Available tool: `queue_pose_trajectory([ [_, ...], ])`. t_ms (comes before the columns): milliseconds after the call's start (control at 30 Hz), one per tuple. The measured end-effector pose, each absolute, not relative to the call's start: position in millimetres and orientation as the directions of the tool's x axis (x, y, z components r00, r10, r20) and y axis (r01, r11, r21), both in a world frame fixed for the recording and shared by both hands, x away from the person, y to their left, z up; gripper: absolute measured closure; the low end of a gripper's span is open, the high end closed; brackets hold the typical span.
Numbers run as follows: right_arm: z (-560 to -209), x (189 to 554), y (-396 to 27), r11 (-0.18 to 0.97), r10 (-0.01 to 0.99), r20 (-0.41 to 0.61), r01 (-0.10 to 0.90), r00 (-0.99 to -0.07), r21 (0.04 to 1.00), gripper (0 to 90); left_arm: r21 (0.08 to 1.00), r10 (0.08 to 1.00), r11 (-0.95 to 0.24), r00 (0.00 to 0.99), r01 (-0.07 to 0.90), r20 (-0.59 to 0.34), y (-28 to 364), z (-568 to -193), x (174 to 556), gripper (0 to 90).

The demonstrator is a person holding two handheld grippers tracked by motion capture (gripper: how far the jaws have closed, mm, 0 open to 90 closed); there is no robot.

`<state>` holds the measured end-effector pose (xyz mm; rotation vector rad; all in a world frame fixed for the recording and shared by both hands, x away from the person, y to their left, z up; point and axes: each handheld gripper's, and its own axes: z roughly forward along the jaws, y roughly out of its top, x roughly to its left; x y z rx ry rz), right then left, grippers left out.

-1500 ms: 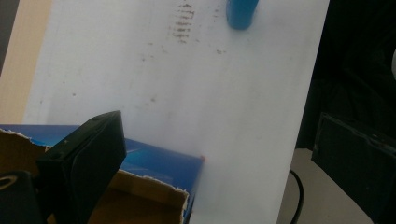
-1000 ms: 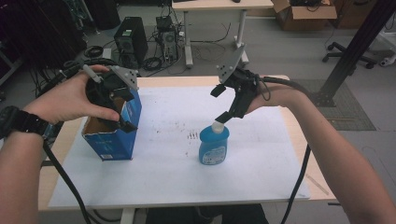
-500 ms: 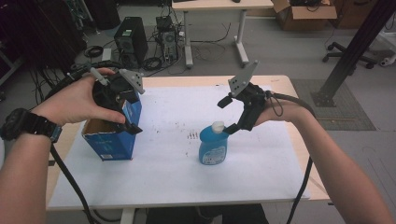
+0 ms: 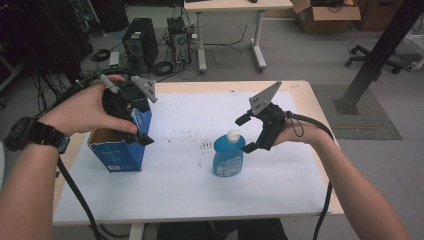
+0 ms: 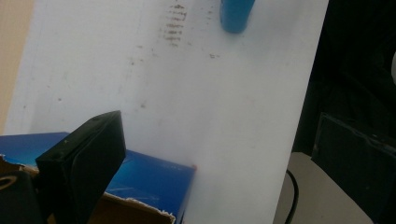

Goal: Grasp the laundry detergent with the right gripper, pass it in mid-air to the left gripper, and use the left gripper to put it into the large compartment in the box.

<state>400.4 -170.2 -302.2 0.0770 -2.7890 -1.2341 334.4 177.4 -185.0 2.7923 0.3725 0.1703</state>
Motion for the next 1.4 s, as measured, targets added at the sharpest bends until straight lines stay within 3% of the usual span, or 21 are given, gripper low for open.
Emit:
queue_pose_trajectory([
  [700, -345, 395, -164, 0.648, -0.083, 0.081, 0.007, -0.993, 0.762, 4.1, 0.323, 0.271, -0.916, 0.960, 0.237, 0.064, 177, -192, 337, 3.4],
  [1400, -359, 391, -154, 0.611, -0.086, 0.066, 0.000, -0.994, 0.792, 11.5, 0.330, 0.275, -0.913, 0.959, 0.240, 0.062, 179, -194, 335, 3.4],
])
